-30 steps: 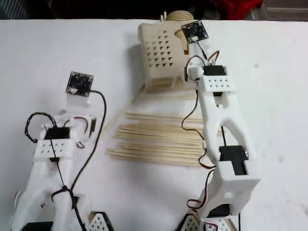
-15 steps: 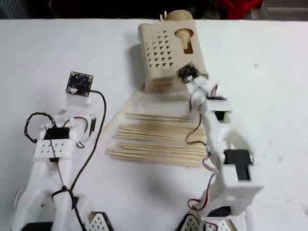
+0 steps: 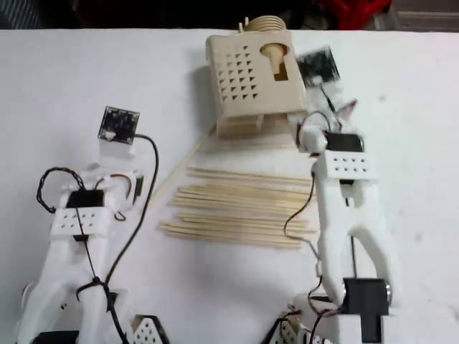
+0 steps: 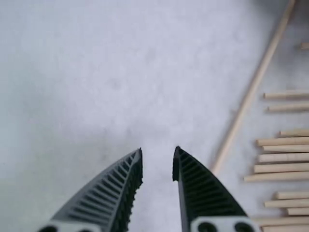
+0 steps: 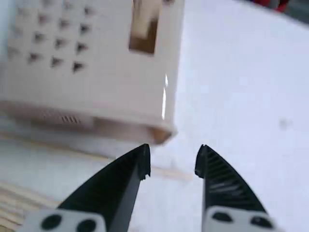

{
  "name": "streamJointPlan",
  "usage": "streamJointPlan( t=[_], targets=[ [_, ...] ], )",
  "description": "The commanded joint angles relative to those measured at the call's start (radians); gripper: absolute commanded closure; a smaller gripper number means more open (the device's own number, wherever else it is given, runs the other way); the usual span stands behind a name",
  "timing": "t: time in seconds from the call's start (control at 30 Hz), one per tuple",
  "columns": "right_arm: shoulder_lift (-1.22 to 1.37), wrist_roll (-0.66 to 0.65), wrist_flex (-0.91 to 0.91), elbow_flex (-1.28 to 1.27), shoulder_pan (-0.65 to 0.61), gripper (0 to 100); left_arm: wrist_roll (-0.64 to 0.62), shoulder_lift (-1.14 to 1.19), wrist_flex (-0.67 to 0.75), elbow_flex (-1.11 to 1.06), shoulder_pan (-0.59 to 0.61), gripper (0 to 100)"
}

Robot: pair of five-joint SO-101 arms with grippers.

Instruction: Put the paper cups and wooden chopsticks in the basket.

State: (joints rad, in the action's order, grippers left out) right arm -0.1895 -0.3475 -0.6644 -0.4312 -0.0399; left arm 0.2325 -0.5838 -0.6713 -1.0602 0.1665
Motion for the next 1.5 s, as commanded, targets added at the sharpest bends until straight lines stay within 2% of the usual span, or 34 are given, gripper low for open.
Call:
streamJointPlan(
  t=[0.0,0.17,0.4,0.57,0.77,1.1,1.47],
  targets=[
    [-0.024,0.025,0.027,0.129,-0.099,83.3,0.005,-0.028,0.02,0.003,-0.004,88],
    [0.174,0.025,0.205,0.143,-0.11,83.6,0.005,-0.027,0.02,0.003,-0.004,88],
    [0.337,0.025,0.223,0.115,-0.065,83.6,0.005,-0.027,0.02,0.003,-0.004,88],
    [0.344,0.0,0.225,0.025,-0.03,83.6,0.005,-0.027,0.02,0.003,-0.004,88],
    [0.343,-0.184,0.225,-0.11,-0.016,83.6,0.005,-0.027,0.02,0.003,-0.004,88],
    [0.225,-0.334,0.193,-0.285,0.093,87.2,0.003,-0.027,0.02,0.005,-0.004,88],
    [0.186,-0.367,0.081,-0.316,0.202,87.2,0.003,-0.028,0.02,0.012,-0.01,88]
  ],
)
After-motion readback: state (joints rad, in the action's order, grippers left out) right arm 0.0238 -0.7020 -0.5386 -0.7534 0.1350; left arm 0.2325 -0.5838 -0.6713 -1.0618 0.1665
